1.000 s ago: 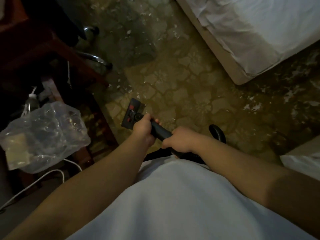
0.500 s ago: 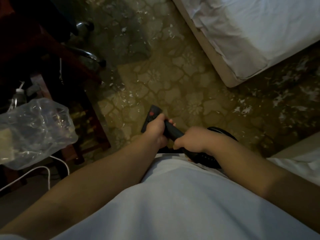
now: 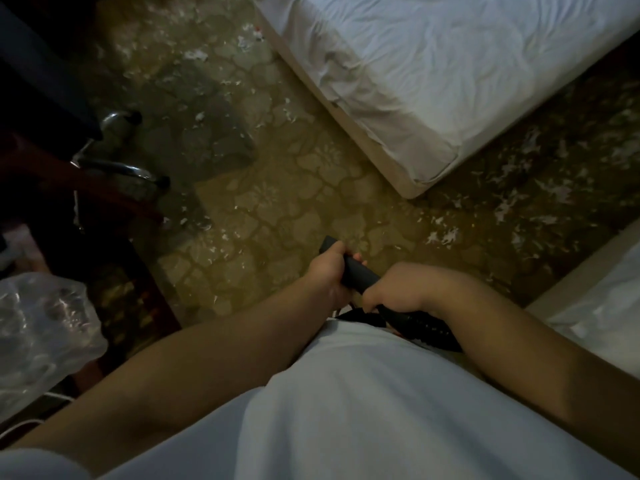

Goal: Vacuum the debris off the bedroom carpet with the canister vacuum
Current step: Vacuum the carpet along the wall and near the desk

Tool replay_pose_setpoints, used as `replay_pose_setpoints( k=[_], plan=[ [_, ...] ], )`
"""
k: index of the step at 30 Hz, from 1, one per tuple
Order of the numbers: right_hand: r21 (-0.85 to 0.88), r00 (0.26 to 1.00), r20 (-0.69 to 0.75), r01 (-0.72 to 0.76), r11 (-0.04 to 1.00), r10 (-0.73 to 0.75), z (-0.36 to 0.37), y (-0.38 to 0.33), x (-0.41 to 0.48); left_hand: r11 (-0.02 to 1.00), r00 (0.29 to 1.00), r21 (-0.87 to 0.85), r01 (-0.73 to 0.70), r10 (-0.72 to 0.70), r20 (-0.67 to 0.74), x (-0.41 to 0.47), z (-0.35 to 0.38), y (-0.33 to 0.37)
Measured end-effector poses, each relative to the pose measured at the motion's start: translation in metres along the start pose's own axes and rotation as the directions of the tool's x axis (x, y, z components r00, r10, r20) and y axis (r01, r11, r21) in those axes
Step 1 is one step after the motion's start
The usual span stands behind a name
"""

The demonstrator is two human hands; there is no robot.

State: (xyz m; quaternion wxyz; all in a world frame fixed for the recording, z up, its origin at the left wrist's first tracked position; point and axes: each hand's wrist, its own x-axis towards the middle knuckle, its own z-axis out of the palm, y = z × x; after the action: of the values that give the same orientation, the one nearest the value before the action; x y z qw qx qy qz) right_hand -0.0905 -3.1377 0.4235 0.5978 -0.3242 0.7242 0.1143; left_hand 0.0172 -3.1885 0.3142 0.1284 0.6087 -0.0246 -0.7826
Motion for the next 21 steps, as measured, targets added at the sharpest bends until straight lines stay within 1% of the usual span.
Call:
replay_pose_setpoints(
  k=[6, 10, 16, 21],
  plan=[
    [0.024, 1.000, 0.025, 0.016, 1.000, -0.017, 0.002, -0.049, 0.024, 0.993, 0.996, -0.087, -0.079, 0.074, -0.059, 0.000, -0.031, 0.051],
    [-0.030, 0.997, 0.053, 0.051, 0.998, -0.049, 0.014, -0.099, 0.048, 0.988, 0.989, -0.105, -0.115, 0.104, -0.107, 0.006, -0.070, 0.092],
    [-0.068, 0.996, 0.058, 0.073, 0.995, -0.069, 0.049, -0.202, 0.080, 0.985, 0.980, -0.129, -0.118, 0.094, -0.174, 0.012, -0.155, 0.169],
    [-0.004, 0.995, 0.085, 0.056, 0.998, -0.056, 0.090, -0.293, 0.098, 0.989, 0.972, -0.101, -0.109, 0.085, -0.218, 0.012, -0.233, 0.237]
  ],
)
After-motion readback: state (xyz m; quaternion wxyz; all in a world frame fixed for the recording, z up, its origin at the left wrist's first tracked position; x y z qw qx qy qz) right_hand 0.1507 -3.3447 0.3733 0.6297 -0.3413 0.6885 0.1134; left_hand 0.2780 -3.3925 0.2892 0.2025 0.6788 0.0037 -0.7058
